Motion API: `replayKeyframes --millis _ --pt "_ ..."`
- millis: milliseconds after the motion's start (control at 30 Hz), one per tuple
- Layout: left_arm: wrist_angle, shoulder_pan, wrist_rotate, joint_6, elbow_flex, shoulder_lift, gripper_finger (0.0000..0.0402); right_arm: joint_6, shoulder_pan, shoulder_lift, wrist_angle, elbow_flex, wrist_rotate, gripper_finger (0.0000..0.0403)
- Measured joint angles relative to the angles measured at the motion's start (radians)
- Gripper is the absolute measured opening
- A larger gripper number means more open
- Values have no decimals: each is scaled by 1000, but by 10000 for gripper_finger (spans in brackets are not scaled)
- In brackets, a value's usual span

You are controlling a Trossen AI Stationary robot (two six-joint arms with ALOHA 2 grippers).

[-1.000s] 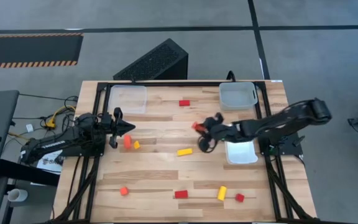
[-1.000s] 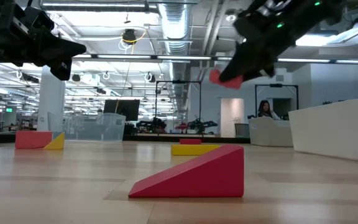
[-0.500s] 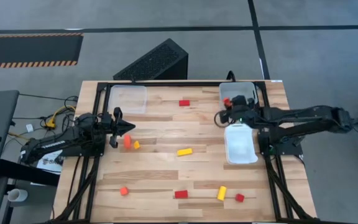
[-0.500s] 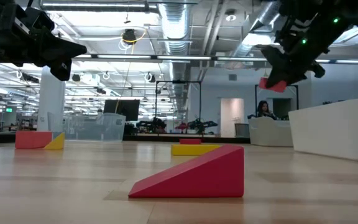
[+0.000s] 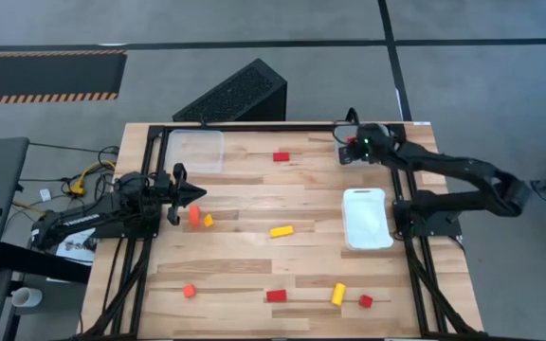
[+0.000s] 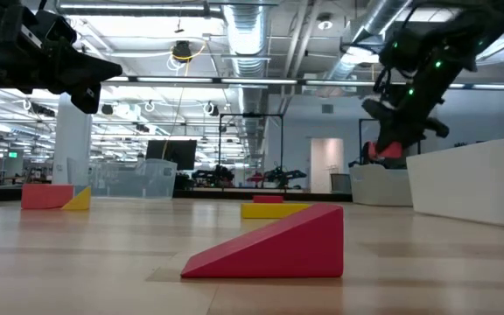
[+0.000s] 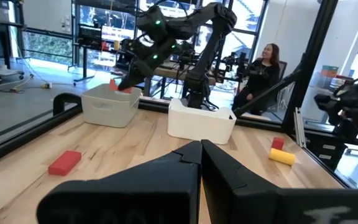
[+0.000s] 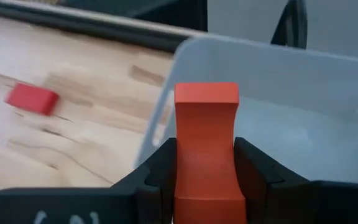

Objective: Sort & place blocks by color
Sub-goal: Put the top right orange block into the gray bin, then put the top left red block into the transparent bin

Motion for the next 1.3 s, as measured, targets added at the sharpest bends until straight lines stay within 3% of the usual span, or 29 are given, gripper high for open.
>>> replayKeyframes --millis 467,633,1067,1300 --pt "0 0 0 0 0 0 0 -153 -161 298 5 77 -45 134" --pt "0 0 0 0 0 0 0 -186 -213 380 33 80 -82 154" --pt "0 0 0 0 0 0 0 -186 -209 288 19 85 -115 235" --pt "0 0 0 0 0 0 0 -213 -156 109 -39 85 -126 233"
